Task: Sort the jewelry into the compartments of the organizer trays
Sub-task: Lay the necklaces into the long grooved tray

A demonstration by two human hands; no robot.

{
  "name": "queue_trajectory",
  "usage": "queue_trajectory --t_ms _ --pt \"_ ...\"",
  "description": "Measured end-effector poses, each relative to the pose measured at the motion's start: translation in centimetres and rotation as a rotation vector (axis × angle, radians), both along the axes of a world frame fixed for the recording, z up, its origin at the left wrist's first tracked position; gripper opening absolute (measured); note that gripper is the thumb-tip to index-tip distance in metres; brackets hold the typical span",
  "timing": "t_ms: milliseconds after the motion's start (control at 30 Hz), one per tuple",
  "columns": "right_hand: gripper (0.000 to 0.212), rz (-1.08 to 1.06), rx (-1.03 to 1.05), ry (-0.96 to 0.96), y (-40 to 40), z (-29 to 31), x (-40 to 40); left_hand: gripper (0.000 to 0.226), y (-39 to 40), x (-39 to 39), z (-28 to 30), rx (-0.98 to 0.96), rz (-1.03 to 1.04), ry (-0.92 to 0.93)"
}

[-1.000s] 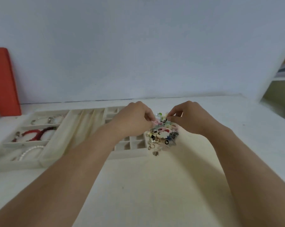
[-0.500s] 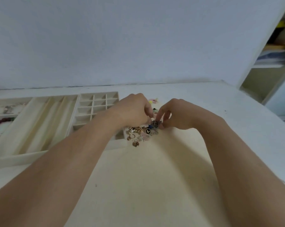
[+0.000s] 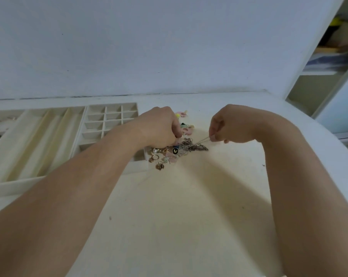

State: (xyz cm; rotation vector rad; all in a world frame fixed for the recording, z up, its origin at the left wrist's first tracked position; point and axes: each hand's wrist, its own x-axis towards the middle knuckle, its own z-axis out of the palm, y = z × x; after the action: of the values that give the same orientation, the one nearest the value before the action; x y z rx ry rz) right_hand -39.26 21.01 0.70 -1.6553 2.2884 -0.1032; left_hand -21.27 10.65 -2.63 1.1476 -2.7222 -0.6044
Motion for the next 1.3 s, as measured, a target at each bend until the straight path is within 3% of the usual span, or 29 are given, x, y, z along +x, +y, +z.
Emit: queue_trajectory --t_ms 167,300,467,700,933,1133,1300 --pt "0.014 -0.076 0.042 0.083 0.6 0.2 -1.0 0.021 0.0 0.0 0.0 0.006 -0.009 -0.005" --pt "0.009 -0.025 -0.010 0.032 -0.4 -0.5 0.1 0.022 -0.1 0.0 0.0 0.007 -0.012 -0.004" --pt "0.025 0.055 -0.049 -0.029 -1.8 -2.0 2.0 0.022 -0.2 0.0 0.0 0.006 -0.014 -0.009" --pt "0.007 0.081 -0.002 -0.006 -1.1 -1.4 1.4 0.022 -0.1 -0.1 0.0 -0.001 -0.012 -0.007" --pt "0.002 0.044 -0.137 -0.282 -0.2 -0.2 0.1 0.019 0.7 -0.9 0.2 0.040 -0.103 0.135" --pt "0.010 0.053 -0.195 -0.374 0.3 0.4 0.4 0.013 1.6 -1.4 -0.4 0.159 -0.137 0.266" --pt "0.015 0.057 -0.345 -0.608 0.5 1.0 0.6 0.014 2.1 -1.7 -0.2 0.167 -0.163 0.334"
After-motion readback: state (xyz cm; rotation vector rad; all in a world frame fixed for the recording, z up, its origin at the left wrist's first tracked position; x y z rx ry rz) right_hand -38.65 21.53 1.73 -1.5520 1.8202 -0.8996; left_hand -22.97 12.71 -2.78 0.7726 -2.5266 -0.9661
